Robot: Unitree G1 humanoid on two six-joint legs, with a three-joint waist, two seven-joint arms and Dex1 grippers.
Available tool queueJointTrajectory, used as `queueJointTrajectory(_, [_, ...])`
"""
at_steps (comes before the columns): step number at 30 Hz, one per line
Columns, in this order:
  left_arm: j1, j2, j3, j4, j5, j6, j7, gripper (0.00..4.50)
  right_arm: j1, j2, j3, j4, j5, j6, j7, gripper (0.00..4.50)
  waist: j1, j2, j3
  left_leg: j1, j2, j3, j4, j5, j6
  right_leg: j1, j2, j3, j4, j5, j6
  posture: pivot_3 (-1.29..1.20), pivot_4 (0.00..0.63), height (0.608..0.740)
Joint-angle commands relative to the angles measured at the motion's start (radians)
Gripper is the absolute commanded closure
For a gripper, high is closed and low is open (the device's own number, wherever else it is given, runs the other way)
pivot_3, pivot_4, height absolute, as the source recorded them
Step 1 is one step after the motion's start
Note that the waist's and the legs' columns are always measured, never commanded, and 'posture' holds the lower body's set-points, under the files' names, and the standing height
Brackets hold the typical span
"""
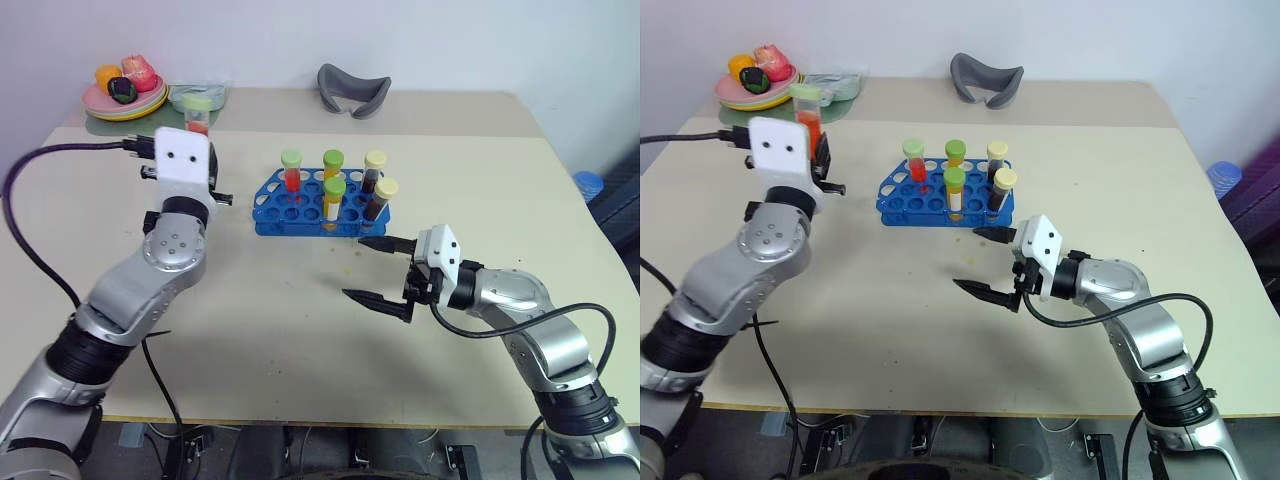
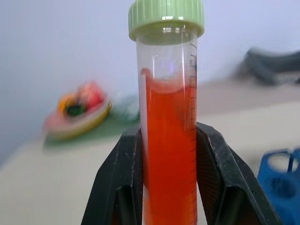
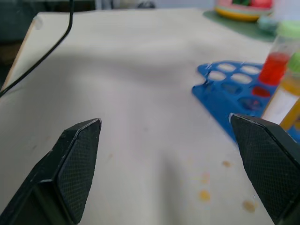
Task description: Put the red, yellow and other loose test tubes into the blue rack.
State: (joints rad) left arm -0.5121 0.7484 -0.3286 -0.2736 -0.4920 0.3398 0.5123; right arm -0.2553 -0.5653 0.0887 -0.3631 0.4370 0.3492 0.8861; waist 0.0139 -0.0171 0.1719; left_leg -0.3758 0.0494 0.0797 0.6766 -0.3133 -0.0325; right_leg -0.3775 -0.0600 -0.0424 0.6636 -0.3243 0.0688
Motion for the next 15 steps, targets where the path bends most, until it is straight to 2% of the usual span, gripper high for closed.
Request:
queueJointTrajectory(1, [0.034, -0.107, 0.031, 0.083, 0.17, -0.185, -0.096, 3.34, -0.021, 0.006, -0.04, -0.044, 0.02, 0.004, -0.029, 0.0, 0.002, 0.0, 0.0, -0.001, 0.0, 0.0, 0.0, 0.0, 0.0, 0.0, -0.001, 0.0, 0.0, 0.0, 0.0, 0.0, 0.15, 0.735])
queueJointTrajectory(7, [0.059, -0.306, 0.051, 0.255, 0.32, -0.483, -0.26, 3.34, -0.014, 0.004, -0.05, -0.059, 0.019, 0.008, -0.051, 0.0, 0.0, 0.0, 0.0, -0.01, 0.002, -0.002, 0.003, -0.001, 0.001, -0.009, -0.003, 0.0, 0.002, 0.001, 0.001, 0.0, 0.15, 0.735])
queueJointTrajectory(11, [0.062, -0.378, 0.059, 0.356, 0.412, -0.598, -0.346, 3.34, -0.01, -0.001, -0.055, -0.067, 0.023, 0.013, -0.06, 0.0, -0.001, 0.0, 0.0, -0.015, 0.002, -0.002, 0.005, -0.001, 0.002, -0.014, -0.003, 0.0, 0.003, 0.001, 0.002, 0.0, 0.15, 0.735])
queueJointTrajectory(15, [0.037, -0.465, 0.1, 0.461, 0.438, -0.709, -0.383, 3.34, -0.012, -0.004, -0.063, -0.071, 0.026, 0.019, -0.069, 0.0, -0.001, 0.0, 0.0, -0.015, 0.002, -0.002, 0.006, -0.001, 0.003, -0.014, -0.003, -0.001, 0.003, 0.002, 0.002, 0.0, 0.15, 0.735])
